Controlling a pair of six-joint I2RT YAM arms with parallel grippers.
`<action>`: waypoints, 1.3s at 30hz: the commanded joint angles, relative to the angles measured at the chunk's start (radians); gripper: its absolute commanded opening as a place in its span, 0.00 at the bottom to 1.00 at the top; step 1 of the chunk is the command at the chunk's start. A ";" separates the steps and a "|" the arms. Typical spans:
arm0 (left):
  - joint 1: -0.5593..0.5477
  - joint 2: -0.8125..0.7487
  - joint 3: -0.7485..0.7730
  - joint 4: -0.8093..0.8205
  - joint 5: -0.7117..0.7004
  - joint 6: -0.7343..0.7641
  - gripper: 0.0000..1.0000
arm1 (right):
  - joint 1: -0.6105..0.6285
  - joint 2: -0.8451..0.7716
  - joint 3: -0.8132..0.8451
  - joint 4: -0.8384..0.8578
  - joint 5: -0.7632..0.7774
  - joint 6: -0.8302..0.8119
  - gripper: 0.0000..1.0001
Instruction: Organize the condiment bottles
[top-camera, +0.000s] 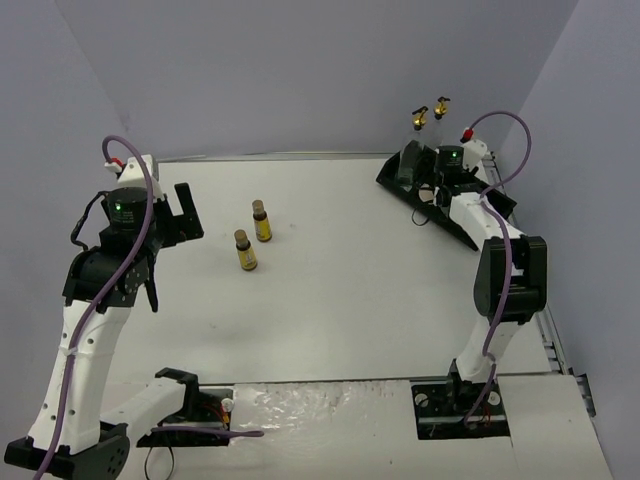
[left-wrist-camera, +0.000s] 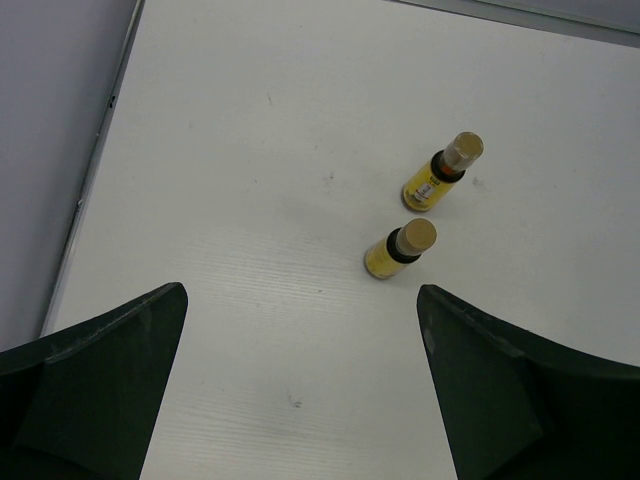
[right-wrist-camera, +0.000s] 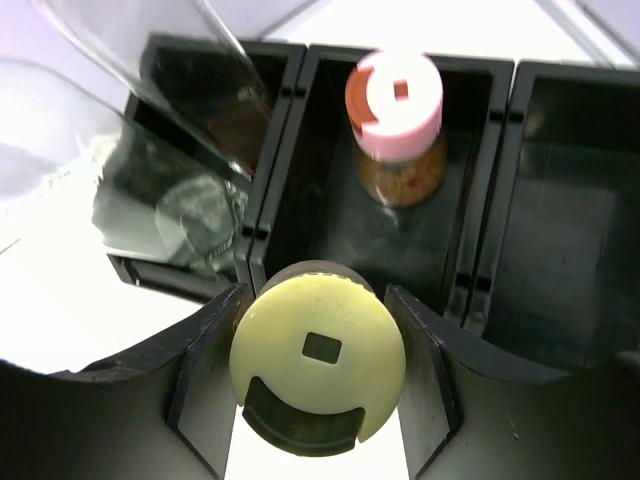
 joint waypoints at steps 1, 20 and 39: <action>0.005 0.006 0.038 0.061 0.006 0.005 0.97 | 0.003 0.026 0.096 0.116 0.094 -0.065 0.00; 0.006 0.019 0.059 0.060 0.005 0.007 0.97 | -0.029 0.131 0.103 0.133 0.135 -0.112 0.00; 0.006 0.018 0.065 0.052 0.003 0.007 0.97 | -0.037 0.179 0.141 0.094 0.074 -0.106 0.37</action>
